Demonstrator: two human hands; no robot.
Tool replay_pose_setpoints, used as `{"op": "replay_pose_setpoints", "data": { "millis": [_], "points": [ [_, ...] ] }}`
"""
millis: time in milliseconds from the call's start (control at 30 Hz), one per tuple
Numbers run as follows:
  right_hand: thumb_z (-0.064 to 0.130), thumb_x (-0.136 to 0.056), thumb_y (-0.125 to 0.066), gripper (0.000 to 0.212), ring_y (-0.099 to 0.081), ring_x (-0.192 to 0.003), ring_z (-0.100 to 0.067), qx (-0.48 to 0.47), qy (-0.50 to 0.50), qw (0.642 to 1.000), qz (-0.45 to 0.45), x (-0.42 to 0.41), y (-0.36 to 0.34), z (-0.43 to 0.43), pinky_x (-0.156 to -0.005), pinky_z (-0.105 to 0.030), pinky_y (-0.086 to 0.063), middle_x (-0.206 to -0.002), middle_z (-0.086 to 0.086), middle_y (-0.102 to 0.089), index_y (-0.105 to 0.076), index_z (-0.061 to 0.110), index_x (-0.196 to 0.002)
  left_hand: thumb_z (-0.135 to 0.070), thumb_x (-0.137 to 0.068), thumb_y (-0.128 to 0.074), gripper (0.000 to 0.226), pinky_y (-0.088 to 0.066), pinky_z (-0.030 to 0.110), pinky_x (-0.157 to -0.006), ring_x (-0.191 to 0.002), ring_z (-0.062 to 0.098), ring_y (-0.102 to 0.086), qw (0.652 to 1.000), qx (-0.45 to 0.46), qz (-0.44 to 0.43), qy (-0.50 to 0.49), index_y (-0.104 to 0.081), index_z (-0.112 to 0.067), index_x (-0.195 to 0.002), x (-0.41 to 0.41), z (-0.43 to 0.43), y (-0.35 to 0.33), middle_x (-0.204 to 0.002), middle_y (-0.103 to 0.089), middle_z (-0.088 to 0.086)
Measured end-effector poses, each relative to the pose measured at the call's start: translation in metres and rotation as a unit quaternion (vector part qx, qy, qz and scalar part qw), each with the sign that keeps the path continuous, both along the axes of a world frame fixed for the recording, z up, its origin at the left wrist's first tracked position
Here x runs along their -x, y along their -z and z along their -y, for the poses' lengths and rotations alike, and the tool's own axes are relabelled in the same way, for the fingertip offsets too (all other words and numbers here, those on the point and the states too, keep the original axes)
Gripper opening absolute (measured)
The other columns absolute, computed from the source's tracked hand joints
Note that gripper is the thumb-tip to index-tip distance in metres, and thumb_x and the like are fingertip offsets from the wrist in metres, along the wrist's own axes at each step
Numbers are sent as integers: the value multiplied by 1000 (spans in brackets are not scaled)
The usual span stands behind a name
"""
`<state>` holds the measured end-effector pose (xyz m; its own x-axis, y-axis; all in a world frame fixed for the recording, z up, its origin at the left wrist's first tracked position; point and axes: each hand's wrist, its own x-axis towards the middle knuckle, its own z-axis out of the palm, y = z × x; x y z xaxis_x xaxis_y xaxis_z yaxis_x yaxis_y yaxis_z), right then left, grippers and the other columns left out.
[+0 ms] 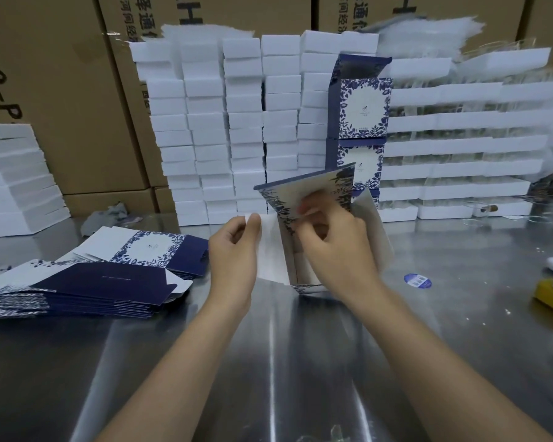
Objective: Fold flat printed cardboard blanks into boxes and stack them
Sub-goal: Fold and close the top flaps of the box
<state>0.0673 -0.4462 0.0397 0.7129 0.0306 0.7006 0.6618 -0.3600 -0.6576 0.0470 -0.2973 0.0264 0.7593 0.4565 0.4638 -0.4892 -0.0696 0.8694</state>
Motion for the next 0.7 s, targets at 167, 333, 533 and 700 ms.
{"op": "replay_pose_setpoints", "data": {
  "millis": [167, 333, 533, 700],
  "points": [
    [41, -96, -54, 33, -76, -74, -13, 1, -54, 999, -10, 6, 4, -4, -81, -41, -59, -87, 11, -78, -48, 55, -124, -26, -106, -62, 44, -24, 24, -56, -64, 7, -28, 1000, -20, 7, 5, -41, -20, -68, -1, 2, 2, -65, -30, -11],
    [68, -98, -54, 54, -74, -96, -2, 2, -111, 993, -47, 5, 7, -5, -90, -24, -47, -97, 21, -79, -31, 66, -147, -50, -111, -45, 41, -61, 34, -61, -80, 10, -70, 996, -10, -14, 83, -74, -24, -97, 1, 7, 4, -95, -75, 1],
    [34, -106, -49, 39, -74, -79, -8, -13, -151, 987, -57, 2, 9, -8, -78, -37, -58, -78, 5, -76, -45, 54, -139, -29, -100, -73, 21, -56, 30, -51, -71, 3, -65, 998, -5, -39, 53, -59, -27, -115, -3, 4, 9, -109, -65, 1],
    [9, -103, -51, 27, -73, -97, -13, -38, -107, 989, -90, -9, 13, -9, -88, -42, -60, -103, 12, -74, -61, 25, -122, -24, -97, -76, 33, -58, 31, -54, -62, 4, -63, 994, 10, -84, 69, -63, -27, -128, -6, 0, 12, -112, -67, 0]
  ]
}}
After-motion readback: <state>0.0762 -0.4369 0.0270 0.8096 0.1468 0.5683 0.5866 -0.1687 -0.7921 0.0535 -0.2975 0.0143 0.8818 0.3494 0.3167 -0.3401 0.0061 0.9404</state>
